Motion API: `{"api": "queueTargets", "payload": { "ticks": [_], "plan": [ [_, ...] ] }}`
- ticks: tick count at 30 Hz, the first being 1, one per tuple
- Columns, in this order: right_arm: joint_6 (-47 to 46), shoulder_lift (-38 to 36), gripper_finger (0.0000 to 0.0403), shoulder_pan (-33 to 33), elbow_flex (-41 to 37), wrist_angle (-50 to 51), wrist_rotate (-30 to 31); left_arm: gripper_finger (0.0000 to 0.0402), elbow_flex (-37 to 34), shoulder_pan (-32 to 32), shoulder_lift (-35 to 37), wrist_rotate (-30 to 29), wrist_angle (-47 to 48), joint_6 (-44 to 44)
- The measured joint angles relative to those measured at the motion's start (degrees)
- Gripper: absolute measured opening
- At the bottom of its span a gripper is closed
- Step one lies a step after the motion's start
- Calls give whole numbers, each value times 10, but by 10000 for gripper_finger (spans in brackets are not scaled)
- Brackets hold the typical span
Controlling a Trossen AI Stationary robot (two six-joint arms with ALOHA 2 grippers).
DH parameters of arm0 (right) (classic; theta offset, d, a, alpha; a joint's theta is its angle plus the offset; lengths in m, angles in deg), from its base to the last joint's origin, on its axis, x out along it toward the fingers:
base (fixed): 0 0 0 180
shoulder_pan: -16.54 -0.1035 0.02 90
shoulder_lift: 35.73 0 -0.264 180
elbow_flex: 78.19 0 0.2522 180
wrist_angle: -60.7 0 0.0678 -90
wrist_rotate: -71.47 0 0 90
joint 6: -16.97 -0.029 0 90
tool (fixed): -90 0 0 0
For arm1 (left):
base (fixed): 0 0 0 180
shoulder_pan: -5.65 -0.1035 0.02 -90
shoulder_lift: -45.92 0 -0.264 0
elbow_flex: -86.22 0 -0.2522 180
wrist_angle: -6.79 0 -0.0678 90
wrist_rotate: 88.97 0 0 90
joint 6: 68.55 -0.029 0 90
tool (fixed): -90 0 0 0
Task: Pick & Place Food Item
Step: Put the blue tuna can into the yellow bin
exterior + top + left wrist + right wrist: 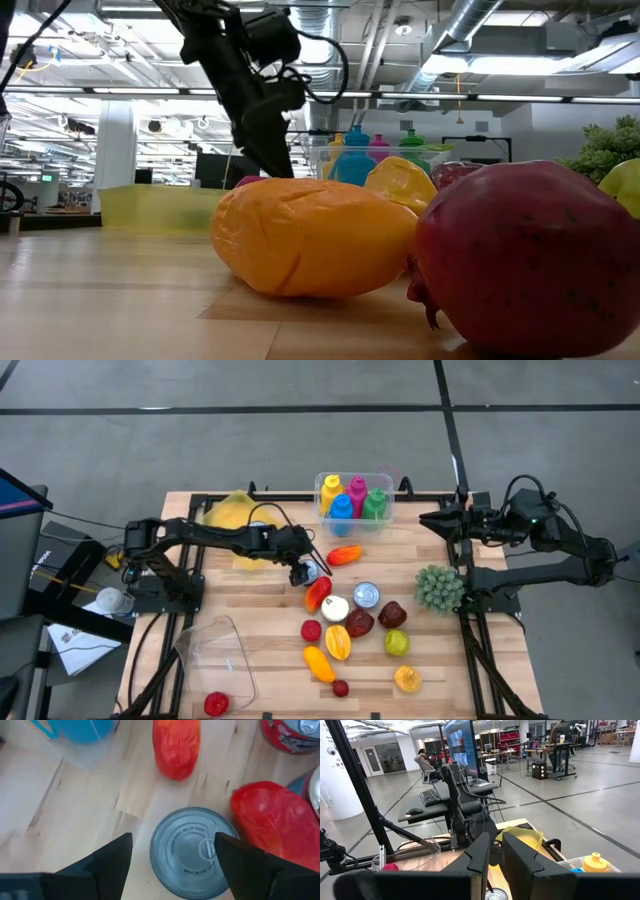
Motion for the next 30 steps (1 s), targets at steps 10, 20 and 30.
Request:
{"api": "queueTargets", "payload": {
  "ticks": [10, 20, 30],
  "plan": [
    [-2, 0, 49, 0, 0, 1, 0, 284, 0, -4, -4, 29, 0, 13],
    [-10, 0, 49, 0, 0, 5, 2, 282, 0, -34, -4, 68, 2, 41],
    [-10, 0, 49, 0, 0, 6, 2, 282, 0, -24, -4, 51, 1, 50]
  ]
}}
